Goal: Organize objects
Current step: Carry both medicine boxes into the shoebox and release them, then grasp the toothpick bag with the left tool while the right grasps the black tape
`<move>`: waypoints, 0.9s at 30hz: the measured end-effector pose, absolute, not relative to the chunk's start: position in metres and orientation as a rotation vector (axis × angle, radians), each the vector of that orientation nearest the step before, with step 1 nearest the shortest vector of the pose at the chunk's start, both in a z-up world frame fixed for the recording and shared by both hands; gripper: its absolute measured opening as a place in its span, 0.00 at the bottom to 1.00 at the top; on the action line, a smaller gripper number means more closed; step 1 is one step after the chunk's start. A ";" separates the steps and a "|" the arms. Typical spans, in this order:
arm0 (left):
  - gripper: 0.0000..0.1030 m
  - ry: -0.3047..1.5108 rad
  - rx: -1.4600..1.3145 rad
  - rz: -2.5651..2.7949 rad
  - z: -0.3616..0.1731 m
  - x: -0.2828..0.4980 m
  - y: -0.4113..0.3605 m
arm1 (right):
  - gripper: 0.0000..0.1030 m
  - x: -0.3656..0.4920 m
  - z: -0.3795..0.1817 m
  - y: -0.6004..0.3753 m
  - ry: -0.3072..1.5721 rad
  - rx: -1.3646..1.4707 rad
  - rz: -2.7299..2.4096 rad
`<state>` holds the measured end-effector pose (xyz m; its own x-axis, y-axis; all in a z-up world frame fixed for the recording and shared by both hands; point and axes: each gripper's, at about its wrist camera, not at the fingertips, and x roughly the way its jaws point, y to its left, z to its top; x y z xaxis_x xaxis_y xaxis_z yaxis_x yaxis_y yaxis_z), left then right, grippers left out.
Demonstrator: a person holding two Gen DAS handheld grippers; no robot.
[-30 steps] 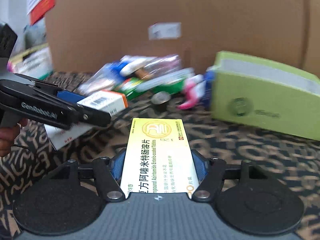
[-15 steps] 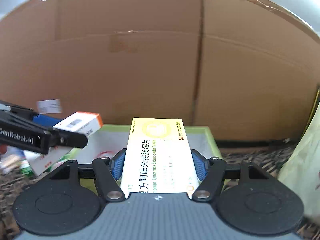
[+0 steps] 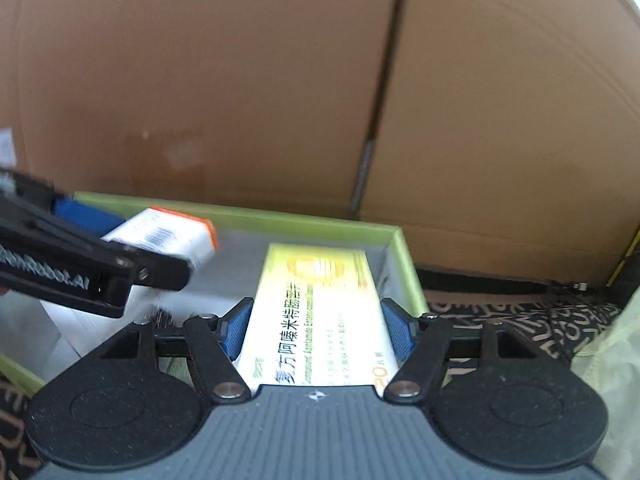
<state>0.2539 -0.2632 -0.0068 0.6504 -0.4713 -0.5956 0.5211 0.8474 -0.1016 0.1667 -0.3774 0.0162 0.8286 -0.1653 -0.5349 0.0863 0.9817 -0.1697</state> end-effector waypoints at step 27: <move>1.00 0.671 -0.075 -0.173 -0.030 0.079 -0.025 | 0.85 0.034 0.033 -0.221 0.401 -0.113 0.129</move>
